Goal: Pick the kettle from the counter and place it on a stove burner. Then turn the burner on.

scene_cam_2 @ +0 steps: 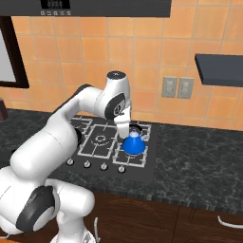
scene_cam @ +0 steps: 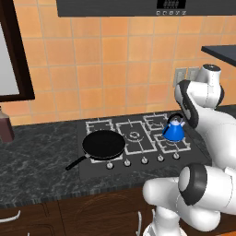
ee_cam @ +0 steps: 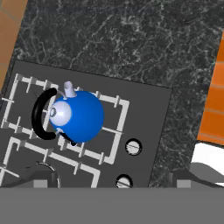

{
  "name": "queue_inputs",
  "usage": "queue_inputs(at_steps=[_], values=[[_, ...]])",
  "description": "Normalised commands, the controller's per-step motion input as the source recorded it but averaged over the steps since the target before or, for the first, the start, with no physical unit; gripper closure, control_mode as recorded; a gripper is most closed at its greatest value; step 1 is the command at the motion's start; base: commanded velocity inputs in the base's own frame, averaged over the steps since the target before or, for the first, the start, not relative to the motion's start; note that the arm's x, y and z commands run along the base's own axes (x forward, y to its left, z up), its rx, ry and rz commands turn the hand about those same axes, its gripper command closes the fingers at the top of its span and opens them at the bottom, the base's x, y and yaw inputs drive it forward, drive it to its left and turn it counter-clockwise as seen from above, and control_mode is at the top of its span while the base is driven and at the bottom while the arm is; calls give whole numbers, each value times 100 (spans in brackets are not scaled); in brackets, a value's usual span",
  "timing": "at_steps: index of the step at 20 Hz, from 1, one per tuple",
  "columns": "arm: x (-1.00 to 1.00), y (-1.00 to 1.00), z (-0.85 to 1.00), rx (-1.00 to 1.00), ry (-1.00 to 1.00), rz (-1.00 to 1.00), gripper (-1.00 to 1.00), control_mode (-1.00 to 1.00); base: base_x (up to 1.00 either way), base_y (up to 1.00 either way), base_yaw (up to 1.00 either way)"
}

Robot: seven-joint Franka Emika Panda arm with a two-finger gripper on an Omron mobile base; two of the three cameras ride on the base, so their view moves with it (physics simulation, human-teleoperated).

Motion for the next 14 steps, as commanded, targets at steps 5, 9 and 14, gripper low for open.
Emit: queue_inputs(at_steps=[5,9,14], values=[[-58,24,-18,0,0,55,-100,-100,0,0,0],[-13,-13,-43,-2,1,63,-100,-100,0,0,0],[1,-9,-45,-4,5,49,-100,-100,0,0,0]])
